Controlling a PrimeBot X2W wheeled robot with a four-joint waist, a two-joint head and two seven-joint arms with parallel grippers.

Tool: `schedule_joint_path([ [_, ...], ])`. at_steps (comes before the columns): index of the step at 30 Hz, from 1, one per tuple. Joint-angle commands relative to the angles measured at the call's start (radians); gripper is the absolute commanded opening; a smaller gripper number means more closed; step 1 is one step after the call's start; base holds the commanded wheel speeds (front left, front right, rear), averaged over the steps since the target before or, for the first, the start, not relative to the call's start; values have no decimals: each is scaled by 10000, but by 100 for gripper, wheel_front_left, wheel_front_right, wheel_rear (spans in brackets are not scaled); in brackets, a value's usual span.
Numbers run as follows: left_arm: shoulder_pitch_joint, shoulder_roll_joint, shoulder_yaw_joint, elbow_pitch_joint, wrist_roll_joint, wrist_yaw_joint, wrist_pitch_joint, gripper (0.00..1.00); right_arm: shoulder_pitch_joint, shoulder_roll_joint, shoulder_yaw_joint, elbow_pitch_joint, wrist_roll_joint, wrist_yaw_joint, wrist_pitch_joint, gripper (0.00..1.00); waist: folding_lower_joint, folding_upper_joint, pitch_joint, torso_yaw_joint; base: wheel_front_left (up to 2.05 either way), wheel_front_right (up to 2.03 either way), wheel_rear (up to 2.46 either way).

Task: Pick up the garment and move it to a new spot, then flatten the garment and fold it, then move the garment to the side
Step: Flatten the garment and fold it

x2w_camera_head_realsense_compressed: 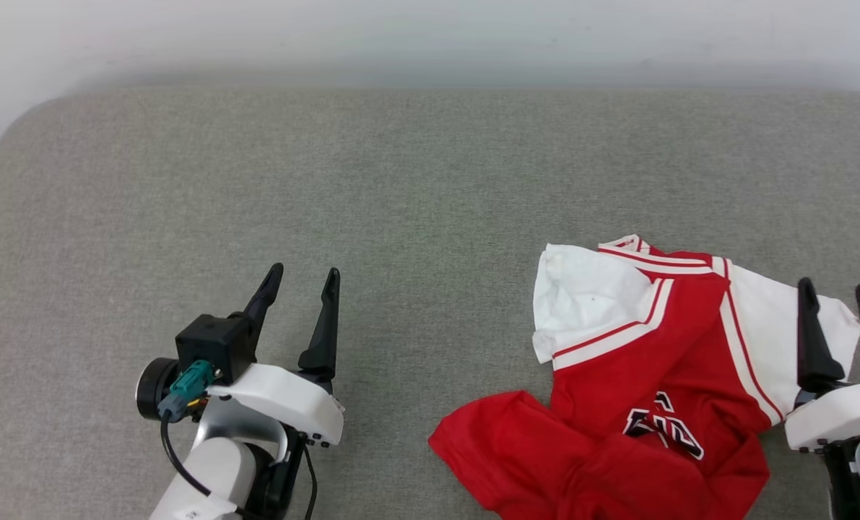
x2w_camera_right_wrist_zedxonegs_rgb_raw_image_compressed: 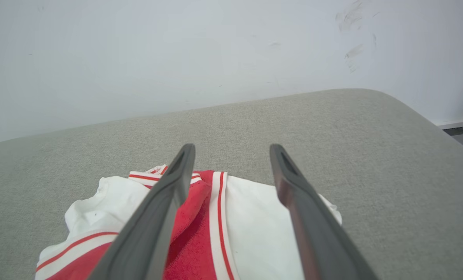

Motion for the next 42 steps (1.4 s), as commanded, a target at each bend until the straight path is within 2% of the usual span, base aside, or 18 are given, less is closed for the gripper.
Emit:
schedule_joint_path([
  [1, -158, 35, -9, 13, -13, -40, 97, 100, 218, 73, 142, -295, -116, -11, -112, 100, 0, -1, -98, -110, 0, 0, 0],
  [7, -814, 208, -304, 276, -3, -275, 968, 100, 816, 297, 993, -1640, -563, -11, -155, 100, 0, -1, -223, -448, 0, 0, 0],
  [16, -2541, -128, -1493, 1095, -173, -1125, 3647, 100, 1461, 486, 1866, -2876, -969, -11, 176, 100, 0, -1, 312, -1354, 0, 0, 0],
  [21, -3562, -428, -2123, 1870, -280, -1461, 5176, 100, 1364, 540, 1996, -2856, -623, -11, 119, 100, 0, -1, 816, -1847, 0, 0, 0],
  [27, -4617, -661, -2703, 2941, -280, -1712, 6438, 100, 1169, 546, 2079, -2595, -140, -11, -121, 100, 0, -1, 1280, -2255, 0, 0, 0],
  [32, -5216, -526, -3356, 3843, -33, -1872, 7341, 100, 1020, 544, 2230, -2314, 232, -11, -312, 100, 0, -1, 1564, -2514, 0, 0, 0],
  [36, -5361, -363, -4260, 4446, 37, -2013, 8206, 100, 983, 544, 2185, -2115, 460, -11, -467, 100, 0, -1, 1697, -2599, 0, 0, 0],
  [38, -5382, -293, -4671, 4575, 24, -2056, 8392, 16, 955, 544, 2154, -2009, 586, -11, -506, 100, 0, -1, 1734, -2621, 0, 0, 0],
  [39, -5413, -260, -4826, 4592, -19, -2064, 8376, 0, 926, 544, 2152, -1974, 607, -9, -539, 100, 0, -1, 1742, -2626, 0, 0, 0],
  [42, -5580, -19, -4991, 4522, -69, -2043, 7970, 0, 834, 543, 2097, -1842, 743, -11, -589, 100, 0, -1, 1715, -2599, 0, 0, 0],
])
